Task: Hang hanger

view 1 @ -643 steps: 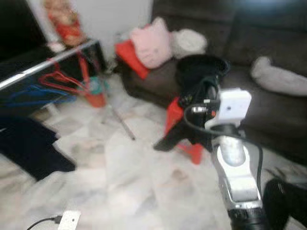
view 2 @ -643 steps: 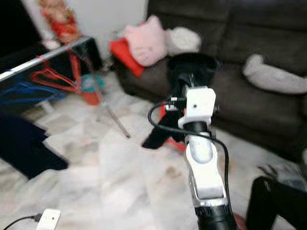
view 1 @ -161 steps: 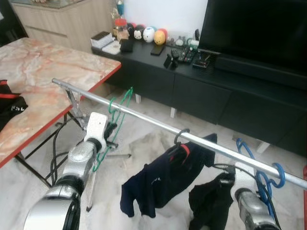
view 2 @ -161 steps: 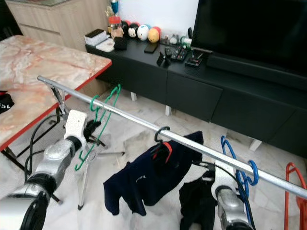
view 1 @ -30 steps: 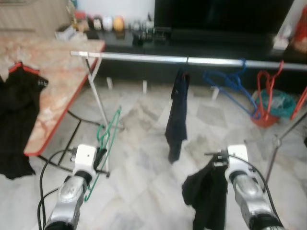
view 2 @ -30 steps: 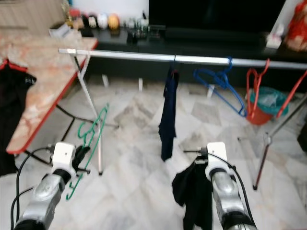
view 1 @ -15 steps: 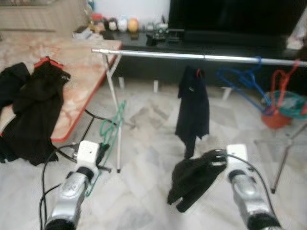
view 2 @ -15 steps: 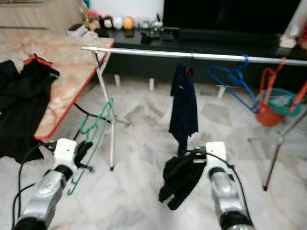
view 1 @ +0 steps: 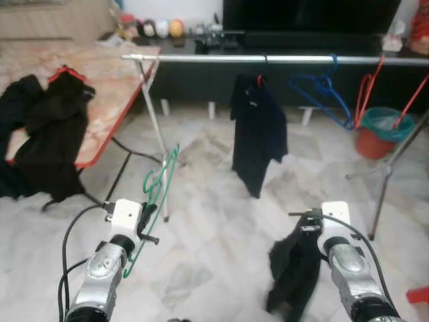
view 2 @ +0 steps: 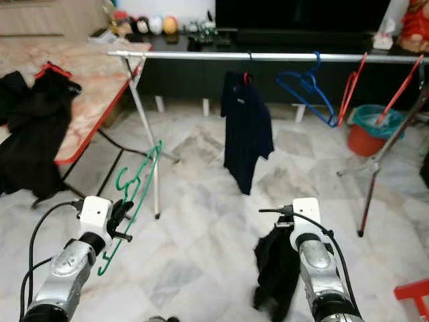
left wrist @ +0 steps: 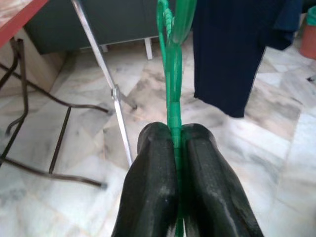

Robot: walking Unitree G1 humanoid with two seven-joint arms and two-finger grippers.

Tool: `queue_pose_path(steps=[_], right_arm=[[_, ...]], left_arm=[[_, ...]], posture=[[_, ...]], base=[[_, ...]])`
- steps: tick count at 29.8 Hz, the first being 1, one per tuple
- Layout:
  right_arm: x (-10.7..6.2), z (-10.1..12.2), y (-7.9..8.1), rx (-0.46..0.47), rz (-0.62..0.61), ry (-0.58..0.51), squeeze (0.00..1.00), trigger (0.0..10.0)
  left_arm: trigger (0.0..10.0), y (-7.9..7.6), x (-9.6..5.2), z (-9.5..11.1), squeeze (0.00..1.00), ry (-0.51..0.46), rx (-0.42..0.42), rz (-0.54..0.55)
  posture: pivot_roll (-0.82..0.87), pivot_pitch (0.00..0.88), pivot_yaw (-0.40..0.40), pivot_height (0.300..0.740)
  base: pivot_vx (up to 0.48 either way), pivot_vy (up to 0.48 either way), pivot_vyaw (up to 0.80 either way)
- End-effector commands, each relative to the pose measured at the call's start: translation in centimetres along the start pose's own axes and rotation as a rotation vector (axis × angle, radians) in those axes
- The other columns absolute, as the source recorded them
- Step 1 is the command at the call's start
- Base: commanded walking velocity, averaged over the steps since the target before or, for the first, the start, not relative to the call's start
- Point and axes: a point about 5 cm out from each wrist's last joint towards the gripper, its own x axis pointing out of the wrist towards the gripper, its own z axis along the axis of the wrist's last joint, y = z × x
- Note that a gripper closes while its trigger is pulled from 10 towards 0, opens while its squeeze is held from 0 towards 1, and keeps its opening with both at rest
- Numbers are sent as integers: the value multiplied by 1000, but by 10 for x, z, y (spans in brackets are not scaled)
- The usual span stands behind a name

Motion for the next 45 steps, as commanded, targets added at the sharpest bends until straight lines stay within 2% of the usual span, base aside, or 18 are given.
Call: queue_pose_path(steps=[1,11,17,21,24,26,28,29,30,33,41,45], right_arm=[[5,13,-1,1,2,-37,0,10000],[13,35,5,-24,42,-73,0,10000],[15,39,5,-38,53,-75,0,10000],[16,38,5,-60,62,-48,0,10000],[18,37,13,-176,126,-5,0,10000],[19,39,19,-236,203,9,0,10000],[21,45,23,-276,269,10,0,10000],[21,45,23,-276,269,10,0,10000],[22,49,25,-345,321,18,0,10000],[25,60,28,-435,373,16,0,10000],[29,79,47,-500,465,-21,0,10000],[28,85,61,-499,524,-38,0,10000]], left_arm=[[10000,2,1,2,0,6,9,-29],[10000,-6,0,11,0,44,66,-230],[10000,-8,0,16,0,50,77,-270],[10000,-21,-4,20,0,95,89,-418],[10000,-31,-10,23,0,138,95,-577],[10000,-37,-17,22,0,184,144,-689],[10000,-38,-20,24,0,213,172,-757],[10000,-38,-20,24,0,213,172,-757],[10000,-39,-21,27,0,220,183,-793],[10000,-44,-21,31,0,245,206,-872],[10000,-52,-27,40,0,284,199,-976],[10000,-51,-28,38,0,300,216,-972]], posture=[[9,0,12,740],[24,0,-1,740],[21,0,-3,740],[23,0,-5,740],[20,0,-4,740],[20,0,-4,740],[16,0,-5,740],[16,0,-5,740],[18,0,-7,740],[18,0,-13,740],[28,0,-29,740],[39,0,-35,740]], base=[[0,0,0],[0,0,0],[0,0,0],[0,0,0],[0,0,0],[0,0,0],[0,0,0],[0,0,0],[0,0,0],[0,0,0],[0,0,0],[0,0,0]])
